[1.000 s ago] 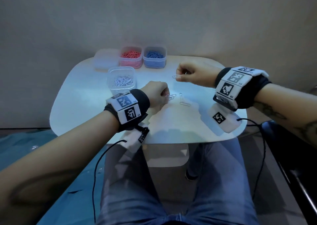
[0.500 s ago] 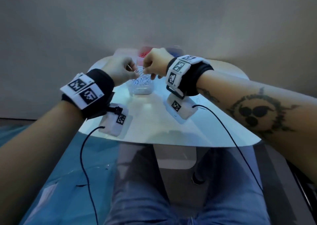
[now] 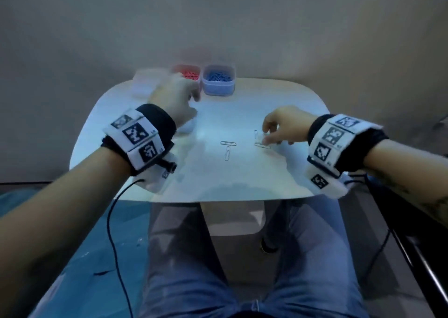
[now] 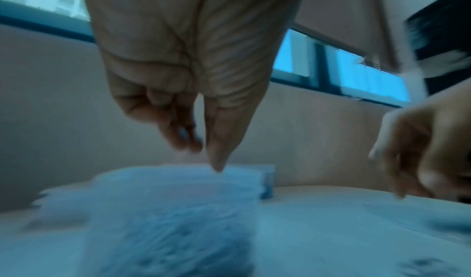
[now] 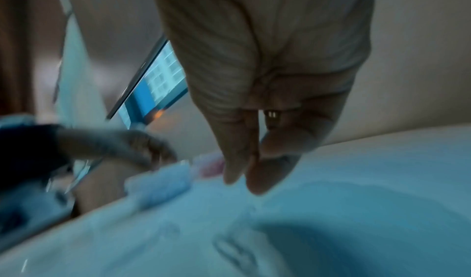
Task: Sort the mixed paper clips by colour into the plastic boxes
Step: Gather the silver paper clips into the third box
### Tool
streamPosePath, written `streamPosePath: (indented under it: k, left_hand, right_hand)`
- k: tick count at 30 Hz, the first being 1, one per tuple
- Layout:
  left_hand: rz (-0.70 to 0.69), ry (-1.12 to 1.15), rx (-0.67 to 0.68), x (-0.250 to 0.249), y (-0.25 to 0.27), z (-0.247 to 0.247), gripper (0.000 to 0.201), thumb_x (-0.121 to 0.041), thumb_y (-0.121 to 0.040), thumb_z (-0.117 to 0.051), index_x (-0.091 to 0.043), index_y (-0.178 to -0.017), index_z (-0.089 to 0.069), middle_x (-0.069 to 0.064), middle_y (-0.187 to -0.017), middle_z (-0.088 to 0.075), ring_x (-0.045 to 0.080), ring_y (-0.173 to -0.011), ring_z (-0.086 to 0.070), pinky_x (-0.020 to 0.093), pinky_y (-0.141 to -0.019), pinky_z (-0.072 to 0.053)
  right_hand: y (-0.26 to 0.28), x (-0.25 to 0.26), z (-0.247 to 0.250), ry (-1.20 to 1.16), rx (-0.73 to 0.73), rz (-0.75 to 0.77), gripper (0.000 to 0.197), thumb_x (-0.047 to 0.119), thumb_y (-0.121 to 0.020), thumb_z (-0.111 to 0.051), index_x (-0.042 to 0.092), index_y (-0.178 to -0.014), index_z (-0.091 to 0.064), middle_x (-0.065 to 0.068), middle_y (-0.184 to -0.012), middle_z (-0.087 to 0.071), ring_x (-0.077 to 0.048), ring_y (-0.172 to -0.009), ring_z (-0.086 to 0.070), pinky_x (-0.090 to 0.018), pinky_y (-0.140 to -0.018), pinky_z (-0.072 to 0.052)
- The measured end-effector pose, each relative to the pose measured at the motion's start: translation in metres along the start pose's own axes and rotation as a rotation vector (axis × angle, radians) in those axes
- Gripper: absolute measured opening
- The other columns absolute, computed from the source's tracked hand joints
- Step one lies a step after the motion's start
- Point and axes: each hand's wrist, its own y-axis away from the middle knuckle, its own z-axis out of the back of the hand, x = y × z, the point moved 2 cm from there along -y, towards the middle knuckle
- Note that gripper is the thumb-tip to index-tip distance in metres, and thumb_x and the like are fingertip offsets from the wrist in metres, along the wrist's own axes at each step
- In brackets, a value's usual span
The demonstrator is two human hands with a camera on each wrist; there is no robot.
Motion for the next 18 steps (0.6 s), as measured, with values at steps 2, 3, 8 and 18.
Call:
streamPosePath:
  k: [2,3,8,18]
  left_hand:
    - [-0.034,0.065,0.203,-0.021,0.013,-0.018,0.026,-0.022,-0.075,-0.076,-0.014,-0.091,-0.057,0.006,-0.091,-0.059,0.018,-0.078,-0.049,0.026,-0.064,-0.036]
    - [-0.031,0.074,0.309,-0.03,0.018,-0.029,0.034,-0.028,-0.072,-0.078,-0.014,-0.094,-0.057,0.004,-0.088,-0.057,0.017,-0.079,-0.048,0.027,-0.063,-0.037]
    - [-0.002,0.049,0.421,-0.038,0.021,-0.06,0.056,-0.032,-0.07,-0.079,-0.008,-0.112,-0.051,0.009,-0.103,-0.057,0.018,-0.077,-0.051,0.028,-0.07,-0.041]
    - [0.05,0.136,0.367,-0.042,0.028,-0.064,0.013,-0.008,-0.088,-0.059,0.001,-0.096,-0.064,0.013,-0.099,-0.065,0.018,-0.073,-0.049,0.023,-0.059,-0.04]
  right_hand:
    - [0.002,0.004,-0.011,0.033,-0.063,0.03,0.044,0.027,-0.08,-0.07,0.007,-0.115,-0.055,-0.007,-0.102,-0.058,-0.018,-0.075,-0.052,-0.023,-0.056,-0.042]
    - [0.001,0.006,-0.013,0.029,-0.087,0.057,0.048,0.027,-0.079,-0.071,0.01,-0.12,-0.051,-0.007,-0.105,-0.054,-0.017,-0.079,-0.048,-0.026,-0.061,-0.04]
    - [-0.007,0.008,-0.007,0.055,-0.024,0.13,0.042,0.013,-0.083,-0.067,0.009,-0.122,-0.054,-0.004,-0.096,-0.05,-0.026,-0.082,-0.057,-0.029,-0.062,-0.048]
    - [-0.011,0.0,-0.007,0.022,-0.106,0.117,0.016,0.012,-0.085,-0.064,0.002,-0.097,-0.062,-0.003,-0.089,-0.053,-0.005,-0.059,-0.042,-0.007,-0.046,-0.04]
